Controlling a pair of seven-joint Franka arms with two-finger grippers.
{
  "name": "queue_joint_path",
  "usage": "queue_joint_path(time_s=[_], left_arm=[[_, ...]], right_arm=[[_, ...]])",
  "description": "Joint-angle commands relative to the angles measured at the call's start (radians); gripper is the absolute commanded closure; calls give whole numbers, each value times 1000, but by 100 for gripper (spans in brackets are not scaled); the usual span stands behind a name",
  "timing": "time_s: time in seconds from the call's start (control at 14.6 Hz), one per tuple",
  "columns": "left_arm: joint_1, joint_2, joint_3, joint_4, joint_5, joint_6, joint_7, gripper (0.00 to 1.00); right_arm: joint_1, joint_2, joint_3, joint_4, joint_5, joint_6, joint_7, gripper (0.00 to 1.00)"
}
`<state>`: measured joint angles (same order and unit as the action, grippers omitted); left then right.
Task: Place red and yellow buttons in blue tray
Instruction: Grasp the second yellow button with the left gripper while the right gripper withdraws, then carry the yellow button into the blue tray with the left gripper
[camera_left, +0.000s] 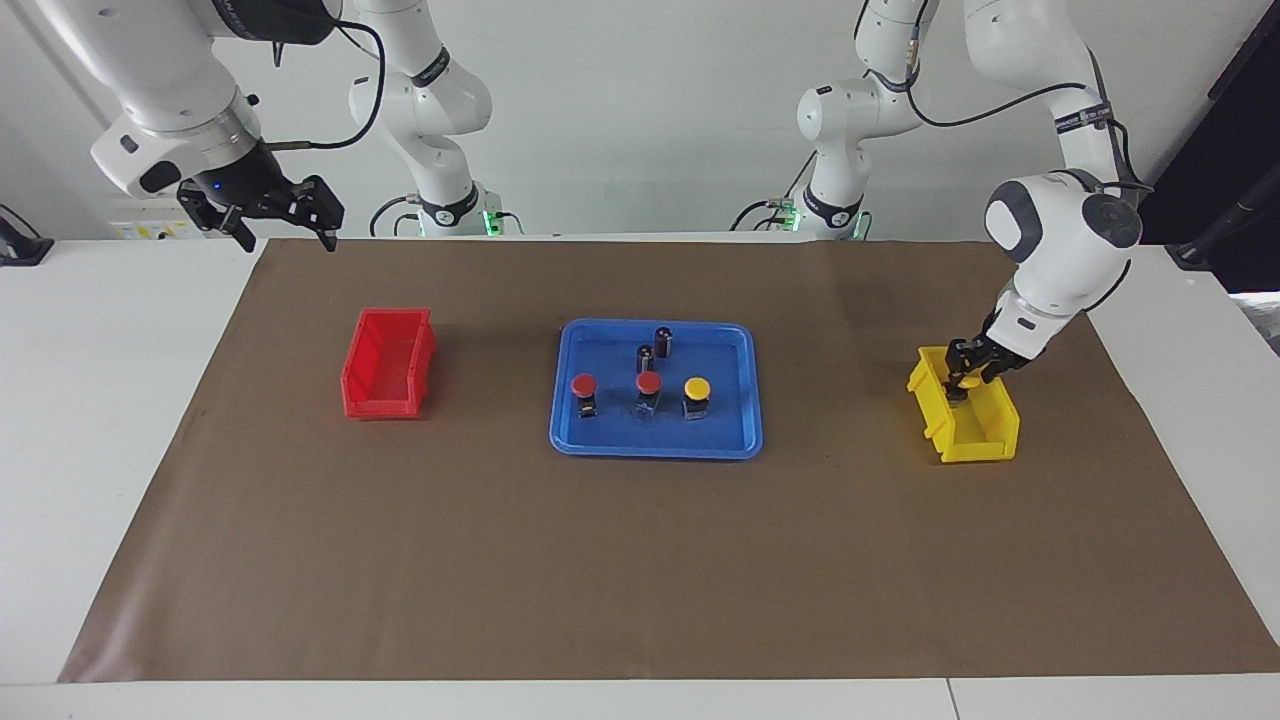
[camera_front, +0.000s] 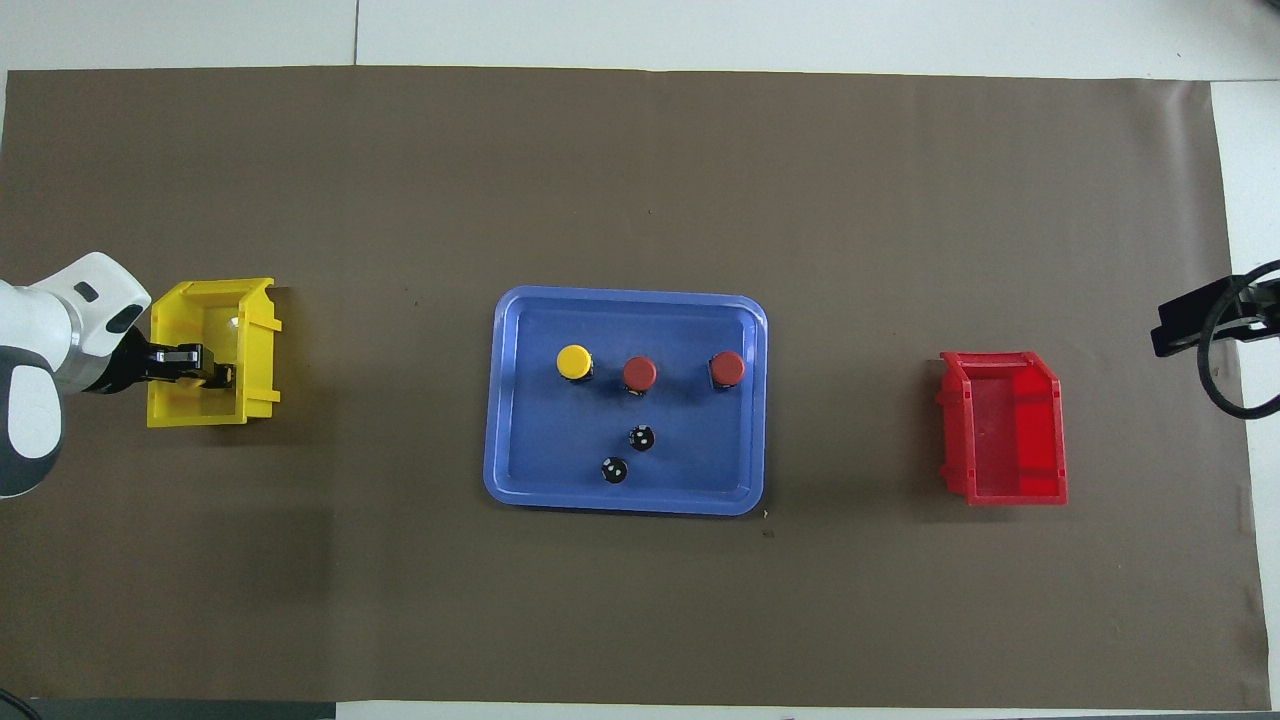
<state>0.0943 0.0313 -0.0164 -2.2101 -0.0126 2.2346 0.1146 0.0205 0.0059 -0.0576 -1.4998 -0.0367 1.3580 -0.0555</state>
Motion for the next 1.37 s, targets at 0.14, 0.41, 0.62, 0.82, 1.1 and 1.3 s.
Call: queue_joint_path(time_s=[0.14,0.41,0.62,0.82,1.1,1.3], left_arm=[[-8,-5,-3,24,2,-7,10,95],[-53,-37,-13,244,112,-284,8,97],[-169,-10,-13,430,198,-479,-4,99],[-263,-24,-19,396,108,-458,-229,99],[-444,-4,-20,342,45,-371,-497,99],[-550,16,-20,239,3,-209,-640,99]], right_arm=[[-14,-12,7,-14,1,13,-20,0],[-16,-14,7,-17,1,13,-20,0],[-14,-14,7,-19,1,13,-20,0],[-16,-14,7,-17,3,12,-20,0],[-14,-14,7,-17,1,12,-20,0],[-14,-14,7,-17,1,12,-21,0]])
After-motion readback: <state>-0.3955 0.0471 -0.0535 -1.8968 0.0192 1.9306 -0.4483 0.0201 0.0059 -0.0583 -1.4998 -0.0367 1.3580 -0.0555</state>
